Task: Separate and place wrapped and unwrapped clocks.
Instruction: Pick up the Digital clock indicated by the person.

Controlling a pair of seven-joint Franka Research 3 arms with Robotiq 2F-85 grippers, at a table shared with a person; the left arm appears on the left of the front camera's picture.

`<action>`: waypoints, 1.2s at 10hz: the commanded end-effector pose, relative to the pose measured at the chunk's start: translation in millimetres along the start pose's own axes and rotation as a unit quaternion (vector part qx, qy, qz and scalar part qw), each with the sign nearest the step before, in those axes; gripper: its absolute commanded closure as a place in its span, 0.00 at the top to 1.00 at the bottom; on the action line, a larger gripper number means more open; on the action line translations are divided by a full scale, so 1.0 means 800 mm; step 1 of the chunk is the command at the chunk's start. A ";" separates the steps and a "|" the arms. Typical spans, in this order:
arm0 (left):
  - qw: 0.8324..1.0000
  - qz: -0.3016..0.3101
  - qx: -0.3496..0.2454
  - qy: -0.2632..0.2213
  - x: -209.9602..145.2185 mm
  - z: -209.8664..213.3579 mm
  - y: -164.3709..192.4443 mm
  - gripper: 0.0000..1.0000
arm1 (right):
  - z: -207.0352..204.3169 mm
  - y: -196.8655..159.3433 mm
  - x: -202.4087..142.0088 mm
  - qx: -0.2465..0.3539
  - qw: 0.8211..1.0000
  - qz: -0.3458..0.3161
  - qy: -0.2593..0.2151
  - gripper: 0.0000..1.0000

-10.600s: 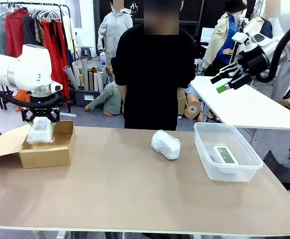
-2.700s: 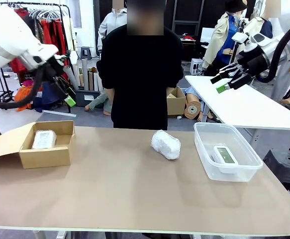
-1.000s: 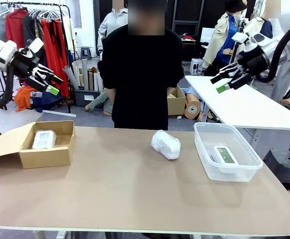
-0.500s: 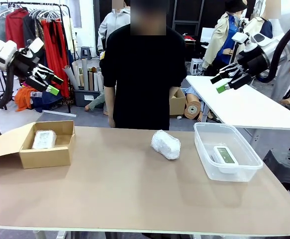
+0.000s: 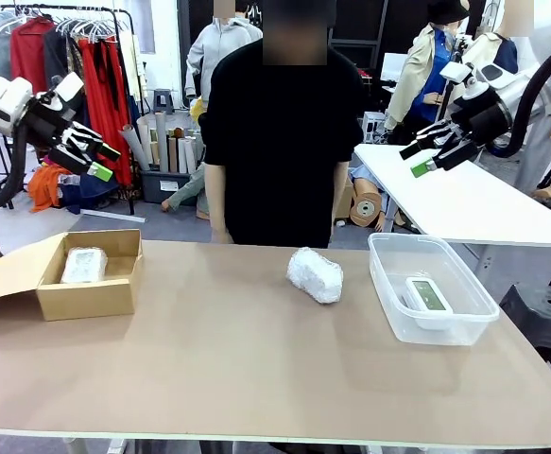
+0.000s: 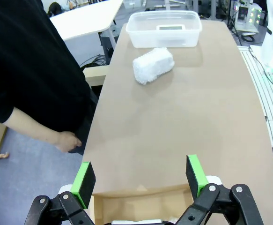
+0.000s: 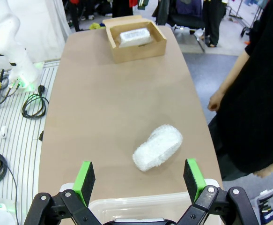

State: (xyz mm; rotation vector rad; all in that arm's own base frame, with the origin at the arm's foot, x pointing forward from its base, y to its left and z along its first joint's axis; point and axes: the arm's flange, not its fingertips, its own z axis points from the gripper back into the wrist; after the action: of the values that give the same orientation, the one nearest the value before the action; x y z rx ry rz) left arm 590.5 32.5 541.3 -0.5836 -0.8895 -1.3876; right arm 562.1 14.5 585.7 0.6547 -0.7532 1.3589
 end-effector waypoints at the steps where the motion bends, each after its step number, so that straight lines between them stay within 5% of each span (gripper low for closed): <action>1: 1.000 -0.001 -0.001 0.000 0.001 0.001 -0.001 1.00 | 0.002 0.002 0.002 0.000 1.000 0.003 0.003 1.00; 12: 1.000 -0.001 -0.001 0.000 0.001 0.001 -0.001 1.00 | 0.002 0.002 0.002 0.000 1.000 0.003 0.003 1.00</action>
State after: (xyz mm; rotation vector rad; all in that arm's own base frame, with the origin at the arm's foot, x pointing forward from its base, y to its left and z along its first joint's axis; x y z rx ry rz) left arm 590.5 32.5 541.3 -0.5837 -0.8895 -1.3876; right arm 562.1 14.5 585.7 0.6547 -0.7532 1.3589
